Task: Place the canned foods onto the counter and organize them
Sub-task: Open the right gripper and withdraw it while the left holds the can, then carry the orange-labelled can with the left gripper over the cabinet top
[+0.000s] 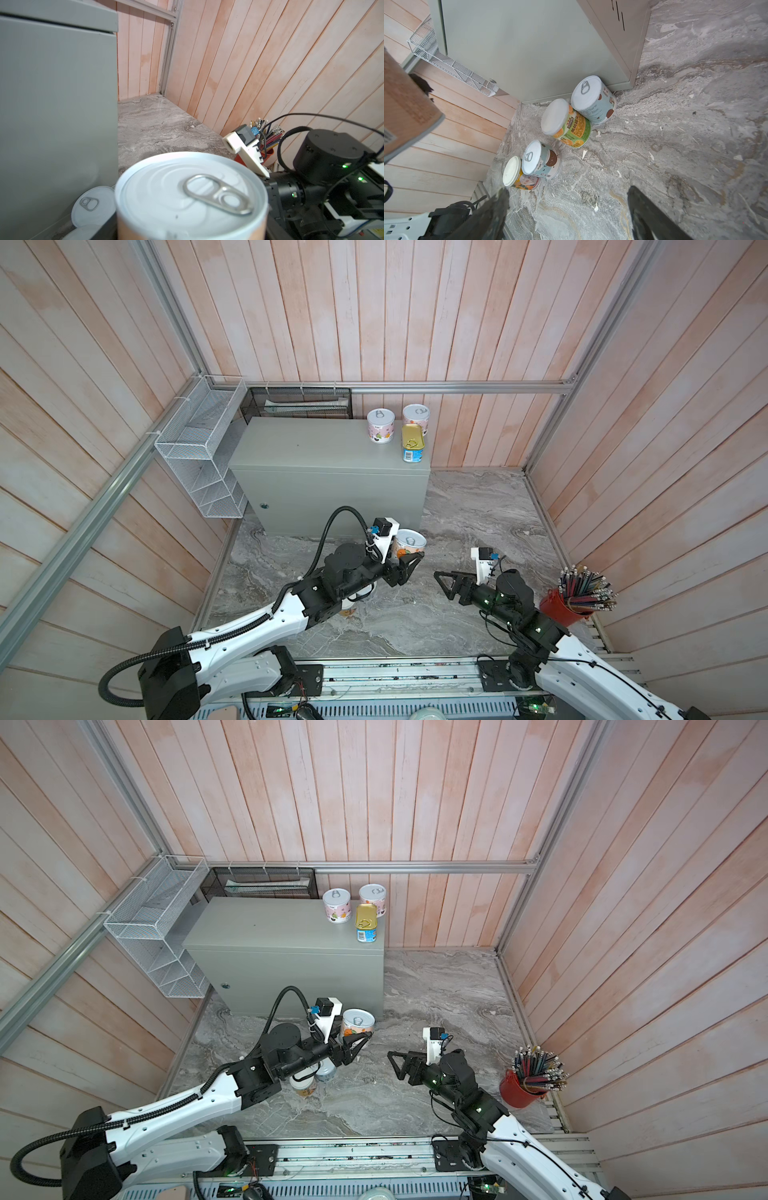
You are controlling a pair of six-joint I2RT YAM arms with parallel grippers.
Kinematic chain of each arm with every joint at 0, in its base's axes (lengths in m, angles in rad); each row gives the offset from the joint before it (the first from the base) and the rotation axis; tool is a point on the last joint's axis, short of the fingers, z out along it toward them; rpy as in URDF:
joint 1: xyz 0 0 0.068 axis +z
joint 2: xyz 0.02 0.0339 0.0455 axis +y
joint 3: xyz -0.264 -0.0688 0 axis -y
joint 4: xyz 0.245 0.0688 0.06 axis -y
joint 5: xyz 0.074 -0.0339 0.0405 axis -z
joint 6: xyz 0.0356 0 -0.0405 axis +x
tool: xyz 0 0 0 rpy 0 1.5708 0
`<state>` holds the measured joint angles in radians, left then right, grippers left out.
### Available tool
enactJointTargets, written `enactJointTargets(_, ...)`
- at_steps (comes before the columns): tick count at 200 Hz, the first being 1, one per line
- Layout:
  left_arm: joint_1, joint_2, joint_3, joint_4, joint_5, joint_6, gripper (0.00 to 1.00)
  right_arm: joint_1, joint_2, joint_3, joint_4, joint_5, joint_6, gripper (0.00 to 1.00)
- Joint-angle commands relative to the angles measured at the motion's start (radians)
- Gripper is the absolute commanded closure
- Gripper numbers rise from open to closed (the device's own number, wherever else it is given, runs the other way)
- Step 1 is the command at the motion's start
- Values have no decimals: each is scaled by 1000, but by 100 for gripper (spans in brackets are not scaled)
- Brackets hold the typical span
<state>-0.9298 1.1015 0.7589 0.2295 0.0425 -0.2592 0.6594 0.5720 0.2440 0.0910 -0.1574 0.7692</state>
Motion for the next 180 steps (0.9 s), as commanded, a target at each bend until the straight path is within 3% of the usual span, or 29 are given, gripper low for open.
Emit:
enactJointTargets(1,2,-28,76,8,-35,-3,55,1,0,-24,60,-23,-14,11)
enactJointTargets(92,2,86,360,-131,-73,109,55,2,-65,-90,85,-14,-2,11)
enactJointTargets(180,5,155,522,-147,-129,203,55,2,-132,-121,38,6,-7,11)
